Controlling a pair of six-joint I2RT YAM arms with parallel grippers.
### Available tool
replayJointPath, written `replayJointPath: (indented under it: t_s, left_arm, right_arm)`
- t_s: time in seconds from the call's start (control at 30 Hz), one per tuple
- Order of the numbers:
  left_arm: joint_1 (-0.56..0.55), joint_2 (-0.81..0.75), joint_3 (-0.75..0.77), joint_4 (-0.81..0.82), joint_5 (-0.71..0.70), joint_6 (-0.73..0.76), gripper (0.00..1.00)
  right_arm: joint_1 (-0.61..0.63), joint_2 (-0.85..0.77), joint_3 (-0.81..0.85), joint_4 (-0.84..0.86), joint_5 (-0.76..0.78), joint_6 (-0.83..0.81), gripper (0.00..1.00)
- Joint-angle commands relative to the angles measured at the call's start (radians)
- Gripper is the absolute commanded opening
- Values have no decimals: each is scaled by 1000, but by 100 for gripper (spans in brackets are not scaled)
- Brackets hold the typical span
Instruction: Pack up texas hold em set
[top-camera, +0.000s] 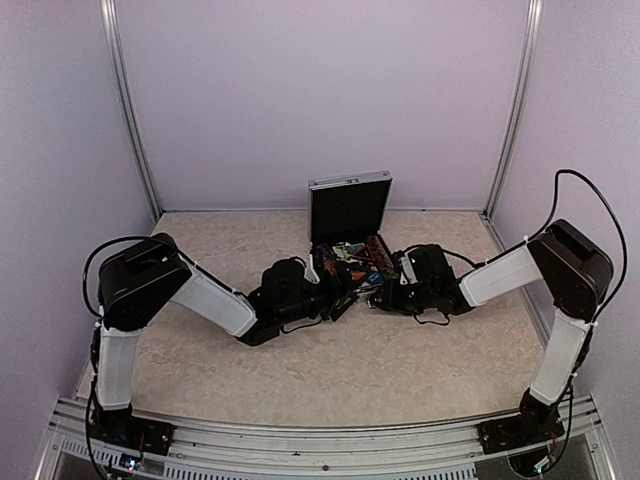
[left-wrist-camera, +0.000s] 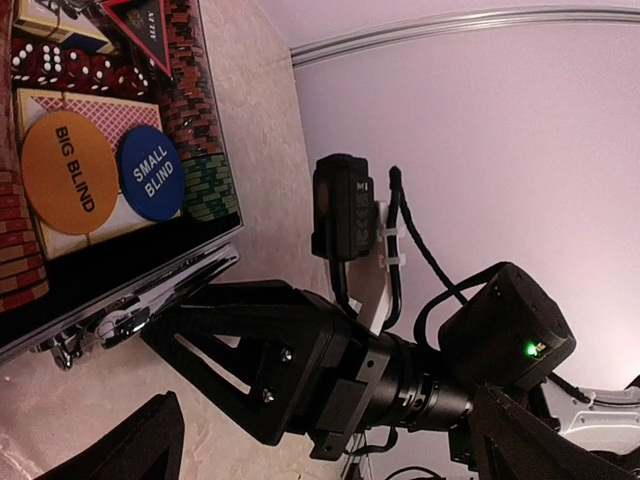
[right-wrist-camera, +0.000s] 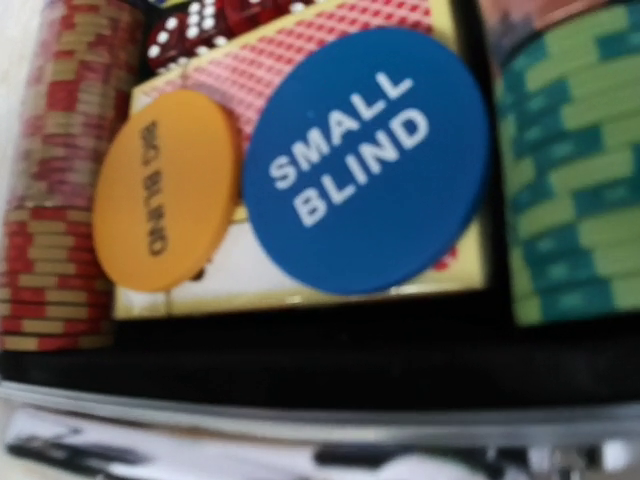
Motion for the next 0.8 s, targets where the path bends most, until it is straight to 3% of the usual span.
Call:
replayJointPath:
  t_s: [0.0,0.4,0.77]
  left_arm:
    - [-21,-44,-29,-19,-24,25,99]
    - [-27,-57,-89,-3,-28,29,99]
    - [-25,-65,-103,0,-32,34,99]
  right_arm:
    - [6,45,24,-46,21,-66,42]
    - [7,70,-21,102,-108,-58,44]
    - [3,5,-56,133,-142,-10,44]
